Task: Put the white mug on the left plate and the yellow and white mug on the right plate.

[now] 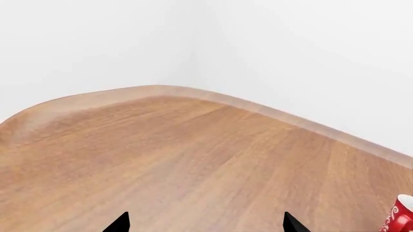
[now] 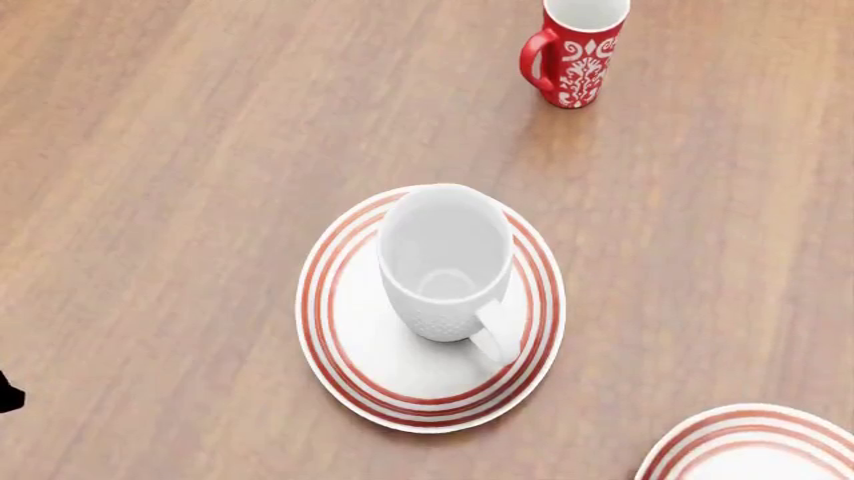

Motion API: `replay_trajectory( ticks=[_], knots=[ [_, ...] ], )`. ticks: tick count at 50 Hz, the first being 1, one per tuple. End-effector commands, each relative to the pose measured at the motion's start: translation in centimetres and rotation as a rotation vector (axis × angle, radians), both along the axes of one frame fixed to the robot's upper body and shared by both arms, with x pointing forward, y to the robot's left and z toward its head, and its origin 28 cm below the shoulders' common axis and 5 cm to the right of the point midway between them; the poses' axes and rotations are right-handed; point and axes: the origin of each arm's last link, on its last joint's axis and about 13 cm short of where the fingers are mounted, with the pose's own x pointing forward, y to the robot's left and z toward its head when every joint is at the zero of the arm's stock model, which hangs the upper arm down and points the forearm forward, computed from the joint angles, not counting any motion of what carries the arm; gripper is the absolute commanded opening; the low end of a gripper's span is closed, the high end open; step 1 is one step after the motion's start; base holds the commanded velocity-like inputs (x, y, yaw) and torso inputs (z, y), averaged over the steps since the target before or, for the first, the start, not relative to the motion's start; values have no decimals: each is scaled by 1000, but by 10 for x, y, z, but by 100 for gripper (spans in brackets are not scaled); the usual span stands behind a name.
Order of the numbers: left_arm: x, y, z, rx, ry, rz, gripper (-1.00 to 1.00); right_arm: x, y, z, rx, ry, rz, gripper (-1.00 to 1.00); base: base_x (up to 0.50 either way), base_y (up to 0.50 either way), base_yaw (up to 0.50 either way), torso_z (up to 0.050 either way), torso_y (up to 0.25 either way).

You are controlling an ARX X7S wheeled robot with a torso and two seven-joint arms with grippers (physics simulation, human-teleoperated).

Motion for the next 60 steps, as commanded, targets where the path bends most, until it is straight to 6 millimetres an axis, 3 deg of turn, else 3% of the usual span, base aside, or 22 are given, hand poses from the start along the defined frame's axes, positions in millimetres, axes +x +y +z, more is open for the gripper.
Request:
replay_trajectory(
  ticks=[1,36,45,60],
  knots=[
    [0,0,0,2,0,0,100,-1,5,9,-28,-113,21,100,0,0,0,0,0],
    [2,0,1,-4,0,4,100,-3,7,40,-147,-426,3,100,0,0,0,0,0],
    [2,-1,1,-8,-2,4,100,16,6,56,-115,-481,5,100,0,0,0,0,0],
    [3,-1,-2,-3,0,0,100,65,3,81,-44,-534,-7,100,0,0,0,0,0]
  ],
)
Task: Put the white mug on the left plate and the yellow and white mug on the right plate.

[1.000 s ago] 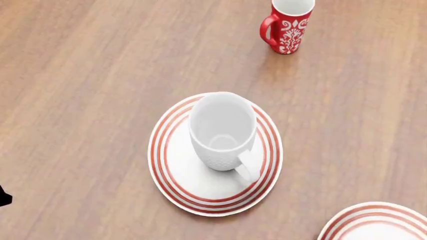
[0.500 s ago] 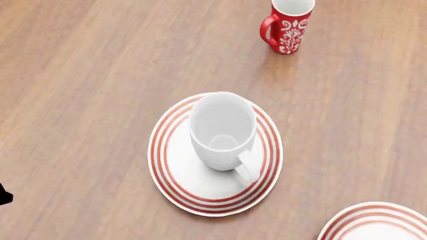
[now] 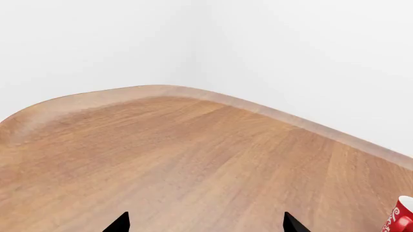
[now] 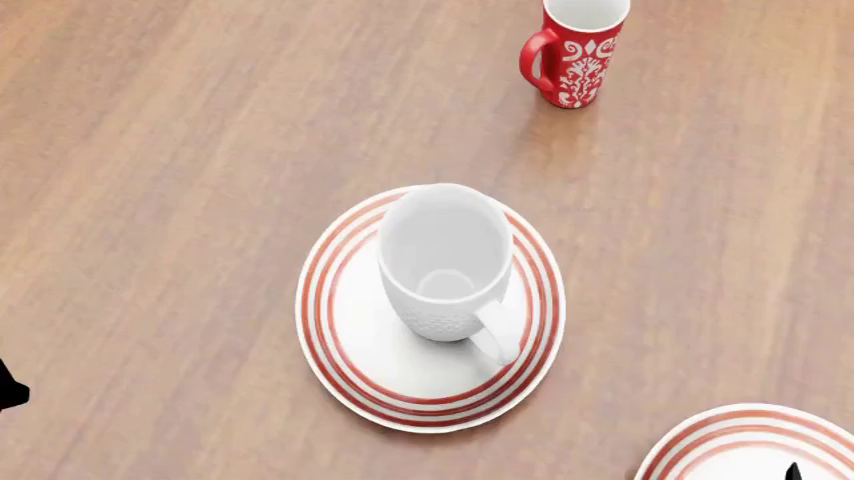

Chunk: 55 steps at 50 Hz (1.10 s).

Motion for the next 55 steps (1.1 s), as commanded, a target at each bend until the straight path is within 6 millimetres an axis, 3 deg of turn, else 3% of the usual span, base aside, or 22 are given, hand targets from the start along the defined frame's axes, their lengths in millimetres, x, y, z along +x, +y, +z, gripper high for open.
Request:
replay_trajectory(
  ticks=[1,6,16,22,33,42,55],
  knots=[
    [1,1,-2,3,1,-3,100,31,-3,18,37,-34,-3,100,0,0,0,0,0],
    [0,0,-2,10,-2,-20,100,51,-4,25,55,-28,-12,100,0,0,0,0,0],
    [28,-4,11,87,-9,-34,100,102,-9,33,46,-51,23,100,0,0,0,0,0],
    [39,-3,24,132,-13,-52,100,116,-2,42,74,-88,67,100,0,0,0,0,0],
    [44,-2,59,194,-85,-51,100,110,3,74,49,-177,62,100,0,0,0,0,0],
    [41,-2,82,198,-156,-62,100,88,7,111,18,-268,72,100,0,0,0,0,0],
    [29,0,103,189,-240,-62,100,59,14,132,-6,-344,97,100,0,0,0,0,0]
  ],
)
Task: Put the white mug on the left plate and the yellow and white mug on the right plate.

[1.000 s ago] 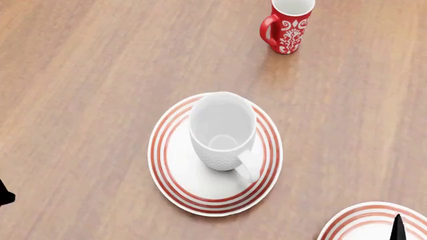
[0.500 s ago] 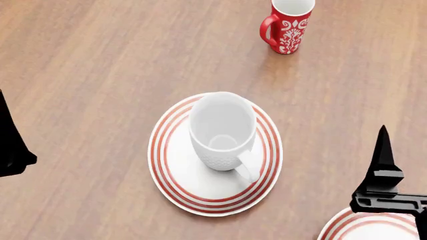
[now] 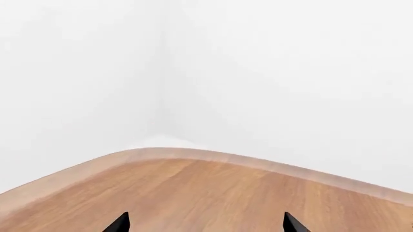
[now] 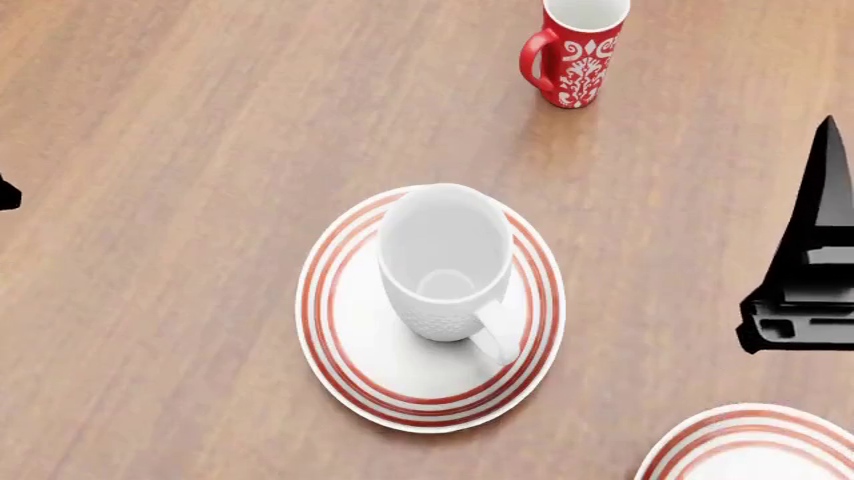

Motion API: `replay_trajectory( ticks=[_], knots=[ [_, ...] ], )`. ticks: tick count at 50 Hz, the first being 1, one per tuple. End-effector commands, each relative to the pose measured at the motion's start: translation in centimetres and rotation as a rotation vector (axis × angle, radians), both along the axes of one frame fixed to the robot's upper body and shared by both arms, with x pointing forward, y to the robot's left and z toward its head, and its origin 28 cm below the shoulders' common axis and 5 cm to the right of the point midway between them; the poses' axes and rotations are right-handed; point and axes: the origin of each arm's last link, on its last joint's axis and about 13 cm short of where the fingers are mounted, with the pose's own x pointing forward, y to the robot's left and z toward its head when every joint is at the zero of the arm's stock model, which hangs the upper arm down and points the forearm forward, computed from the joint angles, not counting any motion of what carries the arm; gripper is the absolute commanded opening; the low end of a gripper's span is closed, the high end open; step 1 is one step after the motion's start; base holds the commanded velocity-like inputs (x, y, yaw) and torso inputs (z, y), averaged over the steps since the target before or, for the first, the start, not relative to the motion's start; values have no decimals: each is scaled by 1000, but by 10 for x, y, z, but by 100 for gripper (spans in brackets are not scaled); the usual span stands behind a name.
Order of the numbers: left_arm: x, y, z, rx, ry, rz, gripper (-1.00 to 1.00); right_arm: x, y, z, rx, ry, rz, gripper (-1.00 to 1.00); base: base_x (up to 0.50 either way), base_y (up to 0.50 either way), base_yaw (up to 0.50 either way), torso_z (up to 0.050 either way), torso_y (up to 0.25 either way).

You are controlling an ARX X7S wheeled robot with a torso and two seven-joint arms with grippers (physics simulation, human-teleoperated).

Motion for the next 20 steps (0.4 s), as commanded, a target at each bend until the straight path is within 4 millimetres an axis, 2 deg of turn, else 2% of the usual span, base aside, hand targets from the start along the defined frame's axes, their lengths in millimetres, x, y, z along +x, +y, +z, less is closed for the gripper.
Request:
replay_trajectory(
  ticks=[1,5,20],
  knots=[
    [-9,2,19,5,-73,-8,100,-23,8,19,-34,-67,21,100,0,0,0,0,0],
    [-11,1,23,15,-94,-9,100,-31,11,23,-44,-102,26,100,0,0,0,0,0],
    [-14,3,31,18,-124,-10,100,-36,14,25,-53,-146,31,100,0,0,0,0,0]
  ],
)
